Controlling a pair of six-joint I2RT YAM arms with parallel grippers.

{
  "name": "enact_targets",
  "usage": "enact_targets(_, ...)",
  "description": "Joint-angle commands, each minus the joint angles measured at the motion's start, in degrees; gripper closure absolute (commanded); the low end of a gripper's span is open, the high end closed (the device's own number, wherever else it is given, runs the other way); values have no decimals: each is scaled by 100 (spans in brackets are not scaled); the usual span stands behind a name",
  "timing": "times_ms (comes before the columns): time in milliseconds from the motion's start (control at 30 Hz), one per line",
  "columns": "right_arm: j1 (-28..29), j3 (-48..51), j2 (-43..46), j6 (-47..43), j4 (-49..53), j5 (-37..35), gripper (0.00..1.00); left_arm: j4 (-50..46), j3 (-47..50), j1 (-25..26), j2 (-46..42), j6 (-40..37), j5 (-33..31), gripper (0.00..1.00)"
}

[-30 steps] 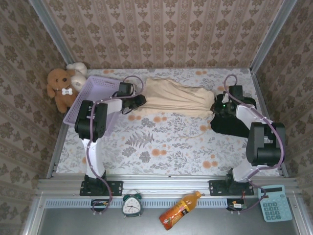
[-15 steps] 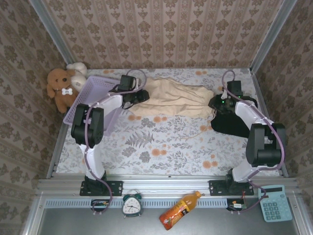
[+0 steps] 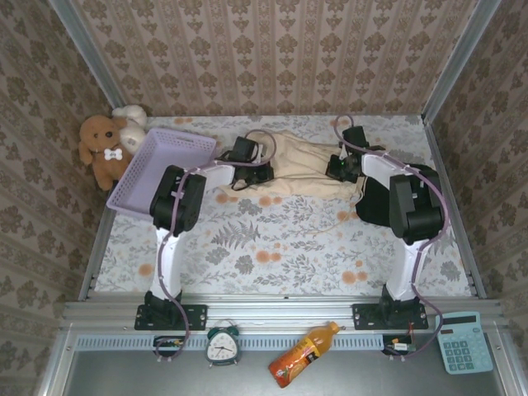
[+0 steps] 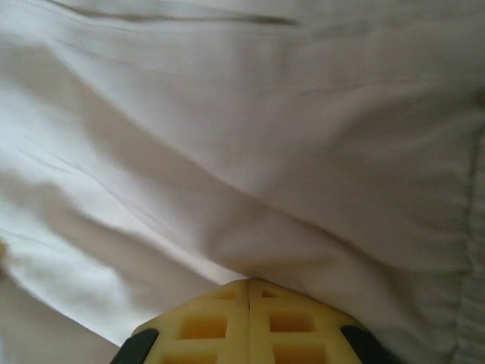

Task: Fold and stack the mixed laundry pile

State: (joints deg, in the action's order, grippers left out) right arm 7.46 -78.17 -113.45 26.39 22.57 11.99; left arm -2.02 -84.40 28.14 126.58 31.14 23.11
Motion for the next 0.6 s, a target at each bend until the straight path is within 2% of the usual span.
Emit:
enact_targets(0, 282, 221, 90, 160, 347, 106, 94, -46, 799, -8, -422, 120, -210, 100)
enact_targets(167, 887, 1417, 728, 345, 286, 133, 88, -80, 2746, 23, -1809, 285, -252, 100)
enact_targets(300, 1317, 2428, 1550, 497, 607, -396, 83, -266, 4190, 260, -3009, 651, -395, 100)
enact_targets(333, 1374, 2753, 1837, 608, 594, -409, 81, -391, 4432, 354, -3278, 764, -466, 100)
enact_targets(400, 1426, 3249, 2275, 785, 520, -317, 66, -571, 4741, 505, -3749, 1018, -565, 98)
enact_targets(433, 1430, 3402, 2477, 806, 501, -246, 58, -670, 4800, 560, -4000, 1122, -599, 91)
enact_targets(467, 1419, 3463, 2650, 762, 524, -262, 55, -852, 4777, 582, -4235, 1170, -681, 81)
enact_targets(567, 1392, 3213, 3027, 440, 737, -525, 41, -1471, 4335, 546, -4805, 942, -1122, 64)
